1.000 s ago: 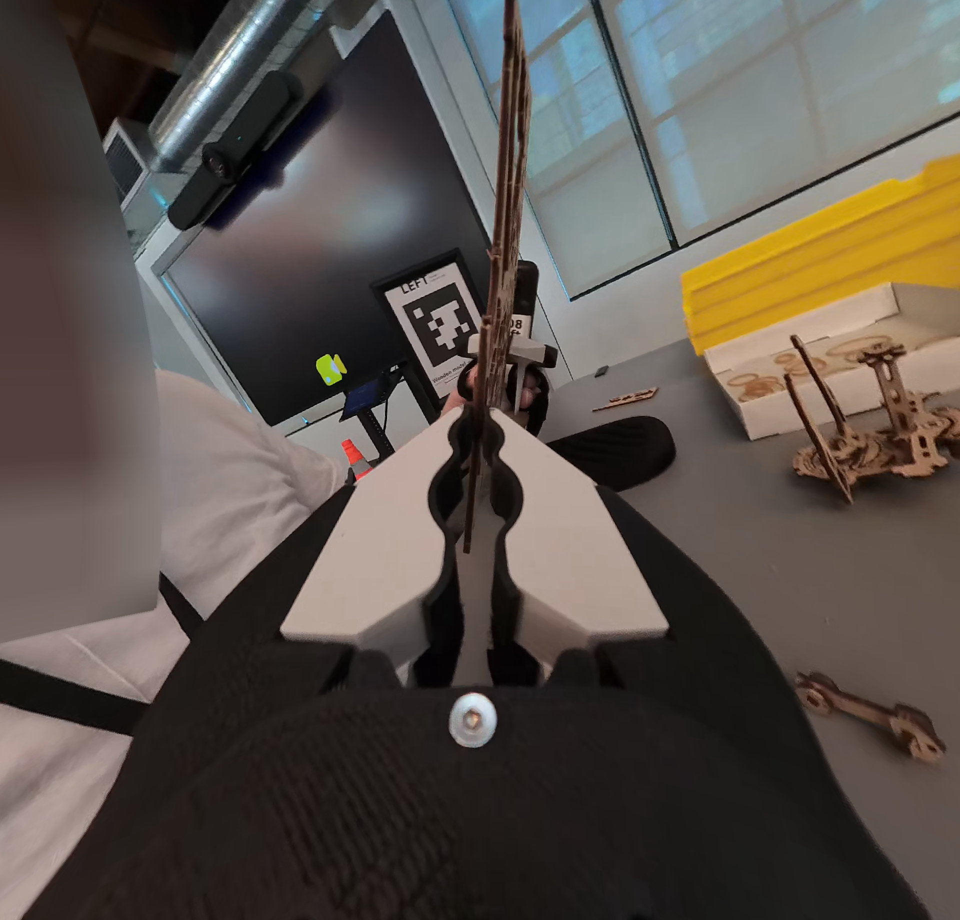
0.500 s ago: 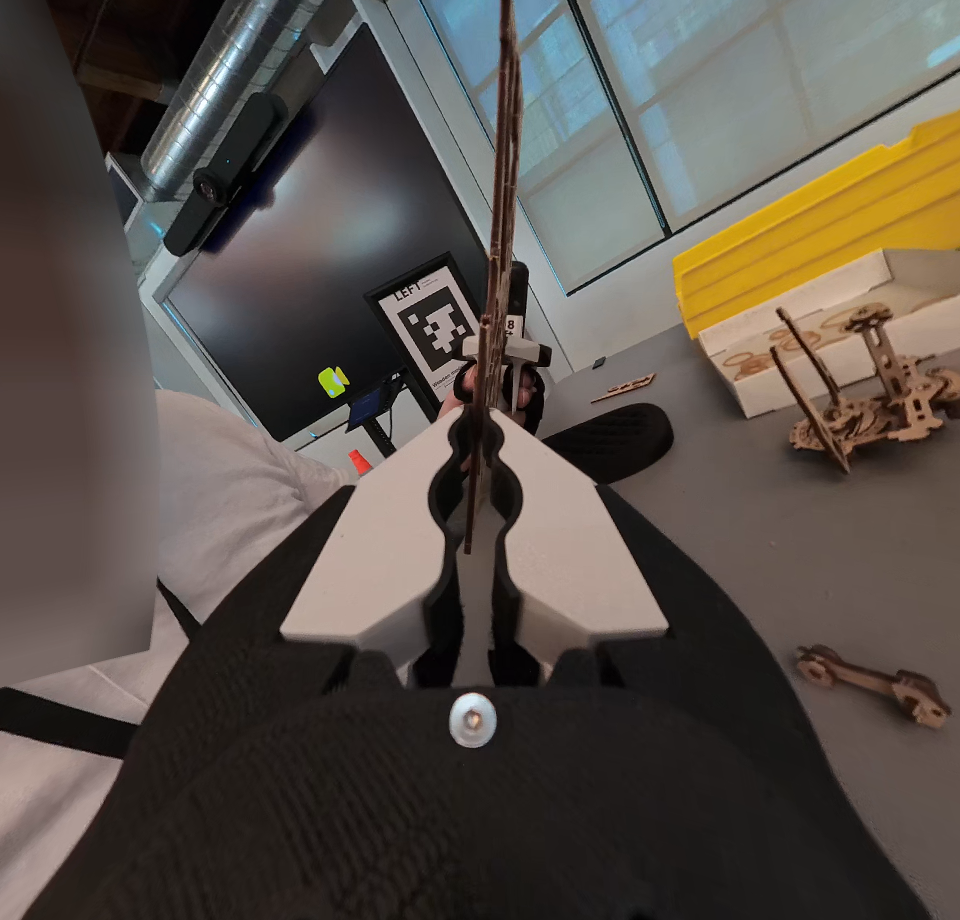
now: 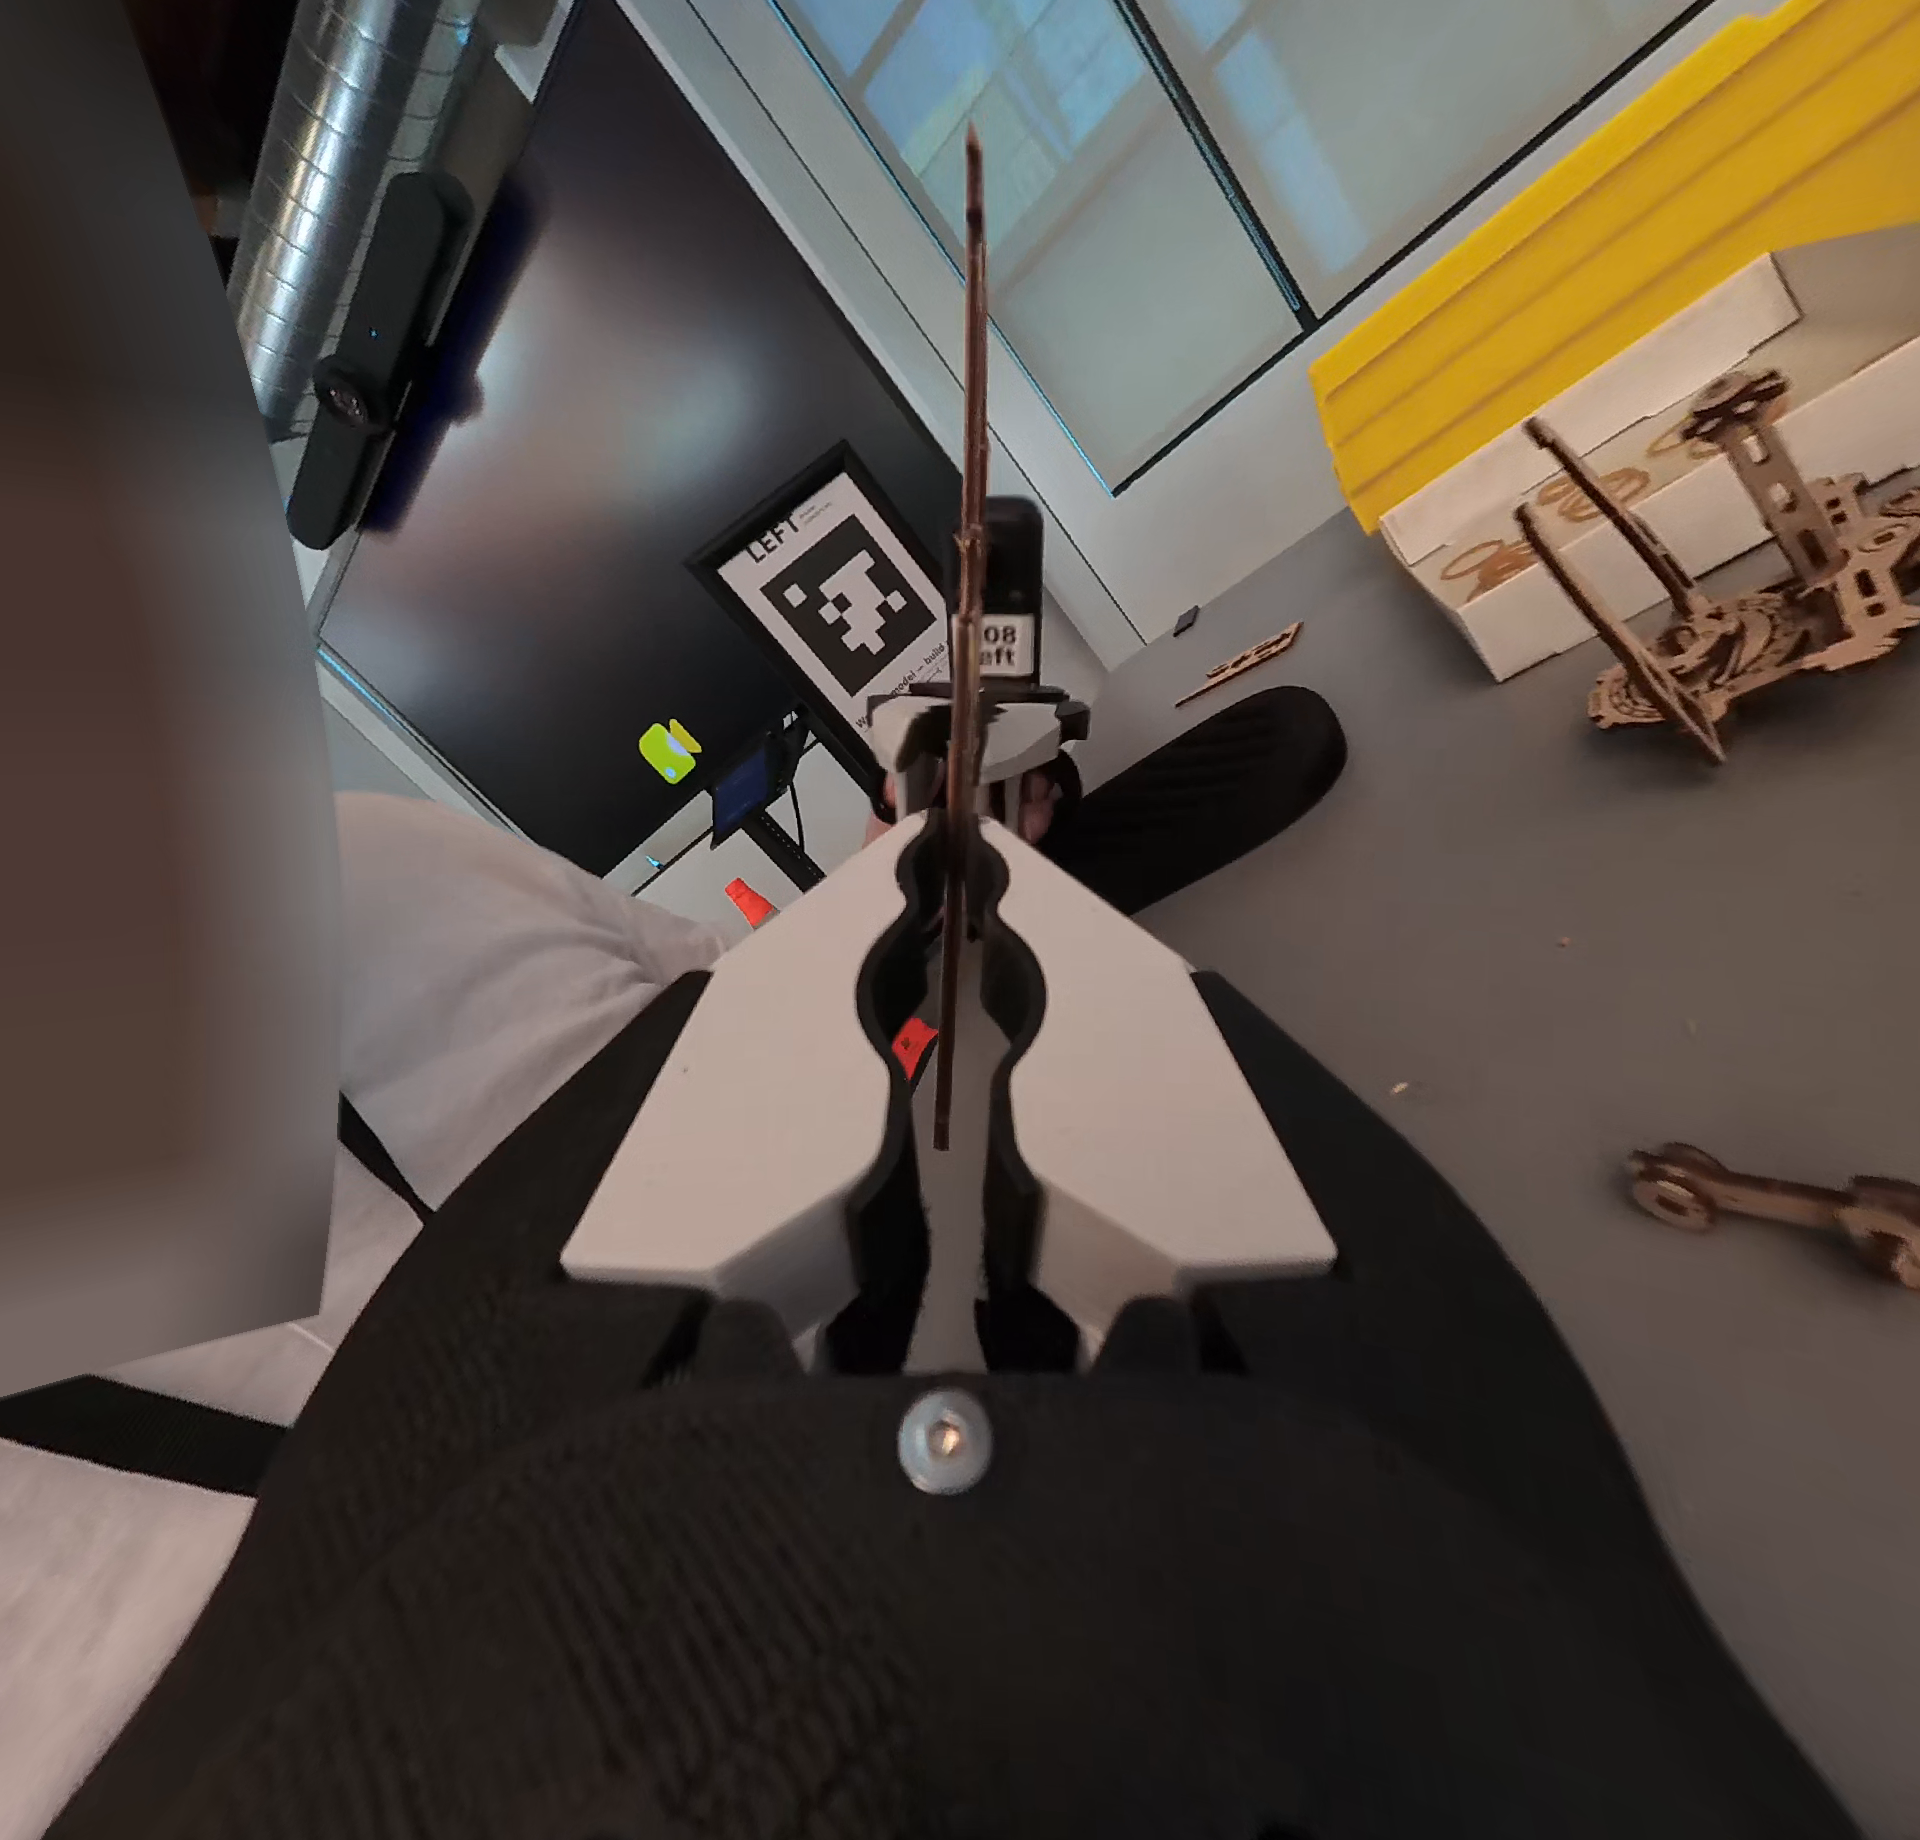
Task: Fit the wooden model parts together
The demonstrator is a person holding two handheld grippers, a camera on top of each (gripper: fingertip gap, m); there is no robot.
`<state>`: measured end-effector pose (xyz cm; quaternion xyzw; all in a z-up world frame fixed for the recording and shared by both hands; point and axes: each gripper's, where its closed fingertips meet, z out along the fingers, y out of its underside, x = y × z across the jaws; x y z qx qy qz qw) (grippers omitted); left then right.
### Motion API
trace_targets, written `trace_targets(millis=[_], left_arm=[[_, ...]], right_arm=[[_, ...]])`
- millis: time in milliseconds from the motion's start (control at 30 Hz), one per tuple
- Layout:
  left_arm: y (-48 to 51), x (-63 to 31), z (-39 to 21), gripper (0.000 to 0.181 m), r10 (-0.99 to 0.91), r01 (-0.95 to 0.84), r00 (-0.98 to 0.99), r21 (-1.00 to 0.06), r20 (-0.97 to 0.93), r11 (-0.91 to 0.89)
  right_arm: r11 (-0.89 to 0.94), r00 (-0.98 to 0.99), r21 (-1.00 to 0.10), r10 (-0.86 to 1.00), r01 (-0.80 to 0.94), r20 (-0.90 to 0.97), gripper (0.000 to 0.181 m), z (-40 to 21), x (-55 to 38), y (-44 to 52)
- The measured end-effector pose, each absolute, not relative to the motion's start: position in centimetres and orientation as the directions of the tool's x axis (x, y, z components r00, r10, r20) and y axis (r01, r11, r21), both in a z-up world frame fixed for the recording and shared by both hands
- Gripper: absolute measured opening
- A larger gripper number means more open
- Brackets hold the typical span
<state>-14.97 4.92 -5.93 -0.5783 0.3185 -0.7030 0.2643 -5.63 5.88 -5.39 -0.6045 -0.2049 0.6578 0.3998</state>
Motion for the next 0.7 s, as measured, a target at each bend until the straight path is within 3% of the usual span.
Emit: trace_targets(millis=[100, 267, 367, 700], left_arm=[[5.1, -13.9, -6.9, 0.000, -0.759, -0.069, -0.130, -0.770, 0.638, -0.635], [5.8, -13.3, -6.9, 0.000, -0.744, -0.095, -0.090, -0.750, 0.662, -0.655], [6.4, -13.2, -7.4, 0.000, -0.744, -0.106, -0.052, -0.745, 0.666, -0.659], [6.6, -13.6, -7.1, 0.000, -0.730, -0.107, -0.051, -0.730, 0.682, -0.675]], right_arm=[[-0.598, 0.024, -0.748, 0.777, -0.287, -0.630, 0.000, -5.0, -5.8, 5.5], [-0.624, 0.010, -0.722, 0.755, -0.300, -0.656, 0.000, -5.2, -5.2, 6.0], [-0.622, 0.052, -0.733, 0.752, -0.276, -0.657, 0.009, -5.8, -5.1, 6.3], [-0.657, 0.072, -0.725, 0.729, -0.208, -0.681, 0.000, -7.0, -5.5, 6.2]])
